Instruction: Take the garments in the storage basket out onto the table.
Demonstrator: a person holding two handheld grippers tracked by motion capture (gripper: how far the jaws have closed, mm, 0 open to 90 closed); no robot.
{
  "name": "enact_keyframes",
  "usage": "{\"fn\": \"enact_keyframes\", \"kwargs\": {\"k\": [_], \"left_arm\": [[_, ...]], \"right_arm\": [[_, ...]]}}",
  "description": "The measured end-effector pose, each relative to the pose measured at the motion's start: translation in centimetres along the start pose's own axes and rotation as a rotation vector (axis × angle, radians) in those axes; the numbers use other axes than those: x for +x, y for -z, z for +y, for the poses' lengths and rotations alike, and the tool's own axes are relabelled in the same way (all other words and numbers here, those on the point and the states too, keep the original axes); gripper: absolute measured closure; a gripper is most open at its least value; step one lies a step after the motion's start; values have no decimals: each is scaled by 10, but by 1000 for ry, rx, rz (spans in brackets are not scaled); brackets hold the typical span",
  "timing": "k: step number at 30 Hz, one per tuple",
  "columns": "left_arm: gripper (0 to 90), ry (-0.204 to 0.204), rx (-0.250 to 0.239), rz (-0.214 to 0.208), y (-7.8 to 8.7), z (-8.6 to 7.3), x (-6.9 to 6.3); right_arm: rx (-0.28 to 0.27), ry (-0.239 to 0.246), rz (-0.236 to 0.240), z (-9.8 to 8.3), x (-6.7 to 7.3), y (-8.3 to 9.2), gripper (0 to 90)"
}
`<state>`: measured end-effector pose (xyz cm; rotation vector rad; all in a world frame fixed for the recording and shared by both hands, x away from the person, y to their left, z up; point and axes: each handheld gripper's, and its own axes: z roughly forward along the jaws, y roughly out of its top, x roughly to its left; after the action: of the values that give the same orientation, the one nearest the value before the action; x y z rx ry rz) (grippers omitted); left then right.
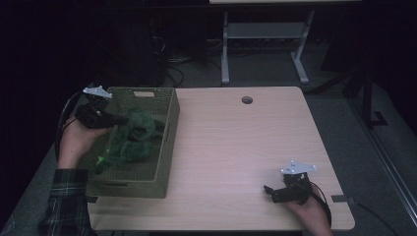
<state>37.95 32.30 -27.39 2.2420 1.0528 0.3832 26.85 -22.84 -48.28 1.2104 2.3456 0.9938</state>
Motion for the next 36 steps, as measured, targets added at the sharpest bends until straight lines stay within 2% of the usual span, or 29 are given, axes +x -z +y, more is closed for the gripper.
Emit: {"fn": "enact_keyframes", "kwargs": {"k": [10,17,27,31,36], "left_arm": [[874,-59,-59,25,27,43,-18],[875,-100,-95,-3,37,70,-36],[878,-170,-139,-89,46,106,-66],[877,-190,-143,-139,38,117,-81],[878,-212,-130,-187,21,127,-102]], "right_arm": [[0,0,0,0,0,0,24],[1,-2,0,0,0,0,24],[2,-2,-1,0,0,0,24],[3,-4,0,0,0,0,24],[3,-3,0,0,0,0,24]]}}
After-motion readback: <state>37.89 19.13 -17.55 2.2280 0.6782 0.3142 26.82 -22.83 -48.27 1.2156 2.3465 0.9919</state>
